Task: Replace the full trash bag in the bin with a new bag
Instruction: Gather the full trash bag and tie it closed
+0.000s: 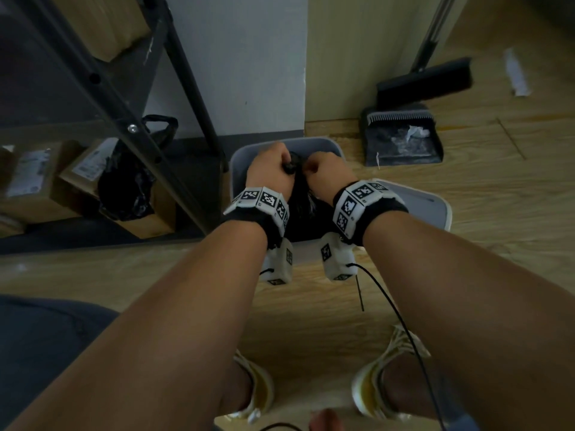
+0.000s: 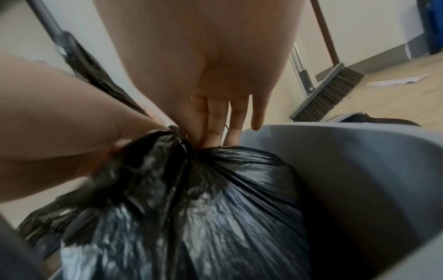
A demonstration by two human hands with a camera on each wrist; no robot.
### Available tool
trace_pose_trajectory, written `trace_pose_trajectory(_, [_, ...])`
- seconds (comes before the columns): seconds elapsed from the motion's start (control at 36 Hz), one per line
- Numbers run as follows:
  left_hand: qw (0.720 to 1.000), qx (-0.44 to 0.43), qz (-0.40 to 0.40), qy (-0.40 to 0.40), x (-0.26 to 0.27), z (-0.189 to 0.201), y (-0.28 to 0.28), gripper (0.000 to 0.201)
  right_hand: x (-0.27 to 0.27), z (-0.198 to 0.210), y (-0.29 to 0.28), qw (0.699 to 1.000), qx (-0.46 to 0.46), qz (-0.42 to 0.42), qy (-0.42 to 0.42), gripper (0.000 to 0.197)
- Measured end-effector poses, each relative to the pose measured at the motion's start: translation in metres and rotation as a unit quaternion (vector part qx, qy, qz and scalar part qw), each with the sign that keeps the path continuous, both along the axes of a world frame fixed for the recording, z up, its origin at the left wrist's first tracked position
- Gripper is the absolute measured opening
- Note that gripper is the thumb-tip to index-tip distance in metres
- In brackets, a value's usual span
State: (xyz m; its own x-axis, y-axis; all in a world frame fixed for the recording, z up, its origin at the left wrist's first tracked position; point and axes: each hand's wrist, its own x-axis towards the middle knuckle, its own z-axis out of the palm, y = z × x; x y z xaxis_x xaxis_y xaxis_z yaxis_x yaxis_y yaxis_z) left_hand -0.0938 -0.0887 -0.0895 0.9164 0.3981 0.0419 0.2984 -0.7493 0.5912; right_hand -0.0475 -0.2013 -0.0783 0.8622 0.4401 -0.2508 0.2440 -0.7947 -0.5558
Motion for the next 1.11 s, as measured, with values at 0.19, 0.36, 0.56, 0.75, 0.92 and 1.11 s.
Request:
trace_pose_trajectory(0.19, [0.998, 0.052, -0.007, 0.029, 0.009, 0.003, 0.004, 0.019, 0.000, 0.009, 0.001, 0.998, 0.057, 0.011, 0.006, 0.036])
trace_pose_trajectory(0.36, [0.993, 0.118, -0.002, 0.027, 0.010, 0.000, 0.008, 0.016, 0.000, 0.010, 0.007, 0.999, 0.003, 0.033, 0.008, 0.035])
trace_pose_trajectory(0.56, [0.983, 0.159, -0.045, 0.080, 0.012, 0.001, 0.009, 0.038, -0.001, 0.007, 0.007, 1.000, -0.005, -0.001, 0.011, 0.028])
trace_pose_trajectory(0.75, [0.987, 0.124, -0.067, 0.082, 0.004, 0.001, 0.014, 0.029, -0.007, 0.005, 0.005, 0.989, -0.076, -0.015, -0.128, 0.028])
trace_pose_trajectory(0.92, [0.978, 0.186, -0.033, 0.082, -0.006, 0.003, 0.020, 0.032, -0.007, -0.001, 0.000, 0.967, -0.158, 0.011, -0.199, 0.034])
trace_pose_trajectory(1.11, [0.969, 0.230, -0.017, 0.090, -0.019, -0.006, 0.026, 0.030, -0.011, -0.001, -0.002, 0.962, -0.208, 0.033, -0.175, 0.031])
